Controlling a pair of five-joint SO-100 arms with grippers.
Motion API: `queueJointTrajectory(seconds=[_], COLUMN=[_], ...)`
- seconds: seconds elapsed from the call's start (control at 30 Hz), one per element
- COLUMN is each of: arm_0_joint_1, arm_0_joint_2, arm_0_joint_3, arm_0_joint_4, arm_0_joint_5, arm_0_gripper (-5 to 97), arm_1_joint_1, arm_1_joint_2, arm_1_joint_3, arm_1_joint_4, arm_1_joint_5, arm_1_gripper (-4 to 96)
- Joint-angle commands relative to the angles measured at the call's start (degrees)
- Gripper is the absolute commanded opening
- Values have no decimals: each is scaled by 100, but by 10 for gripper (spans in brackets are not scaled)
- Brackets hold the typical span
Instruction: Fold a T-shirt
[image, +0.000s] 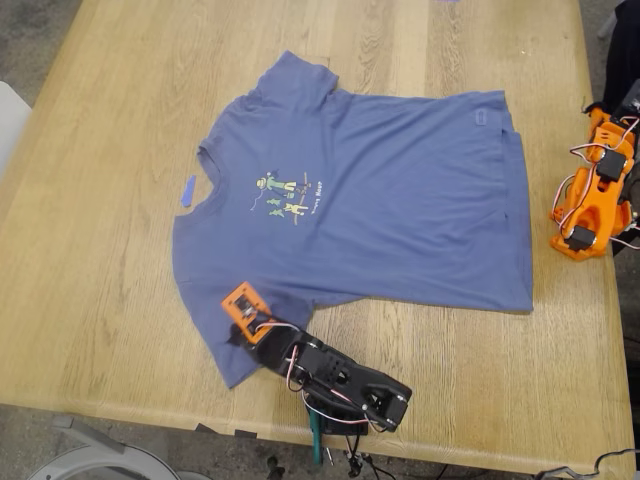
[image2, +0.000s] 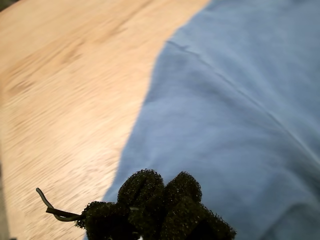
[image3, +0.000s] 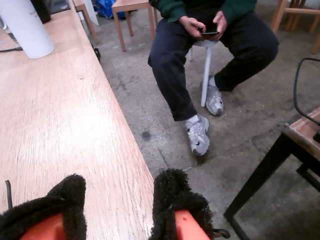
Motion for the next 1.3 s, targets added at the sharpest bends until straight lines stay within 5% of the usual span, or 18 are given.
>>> queueJointTrajectory(seconds=[0.0,0.23,0.6,0.87,1.07,1.27], arm_0_joint_1=[-519,-1011,-1011,-861,-325,-62], arm_0_joint_2=[686,694,694,694,694,686], arm_0_joint_3=[-369,-369,-369,-369,-369,-1081], arm_0_joint_4=[-378,-246,413,369,-141,923], arm_0_joint_5=[-299,-527,-431,-853,-773,-1477], arm_0_gripper=[0,0,0,2,101,154], arm_1_joint_1=[185,316,299,-264,-712,-1257], arm_1_joint_2=[53,53,53,44,44,44], arm_1_joint_3=[369,369,352,360,334,-466], arm_1_joint_4=[-62,1512,1942,2470,2083,1960], arm_1_joint_5=[114,853,580,527,492,624], arm_1_gripper=[212,263,272,264,253,290])
